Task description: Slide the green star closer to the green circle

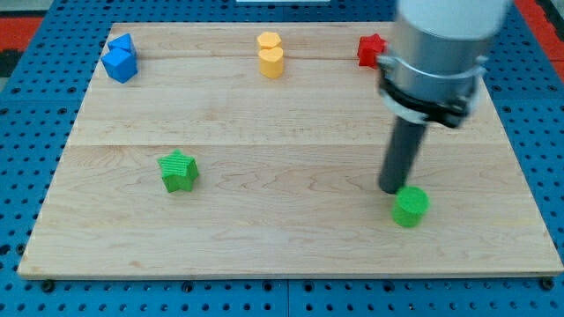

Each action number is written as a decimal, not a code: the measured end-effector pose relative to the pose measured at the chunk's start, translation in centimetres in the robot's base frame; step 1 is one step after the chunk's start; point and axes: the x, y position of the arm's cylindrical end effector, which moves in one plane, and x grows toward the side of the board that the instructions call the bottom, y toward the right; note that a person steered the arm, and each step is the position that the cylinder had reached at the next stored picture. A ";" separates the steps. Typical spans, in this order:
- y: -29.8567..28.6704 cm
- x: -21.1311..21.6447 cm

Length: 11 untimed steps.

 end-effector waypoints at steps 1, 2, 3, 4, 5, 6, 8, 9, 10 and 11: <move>-0.7 0.3; -11.2 -3.5; -24.0 -7.5; -32.3 -8.2; -29.7 -3.3; -21.0 -2.7; -19.4 -5.1; -23.1 -1.1; -15.4 1.5; -6.9 1.3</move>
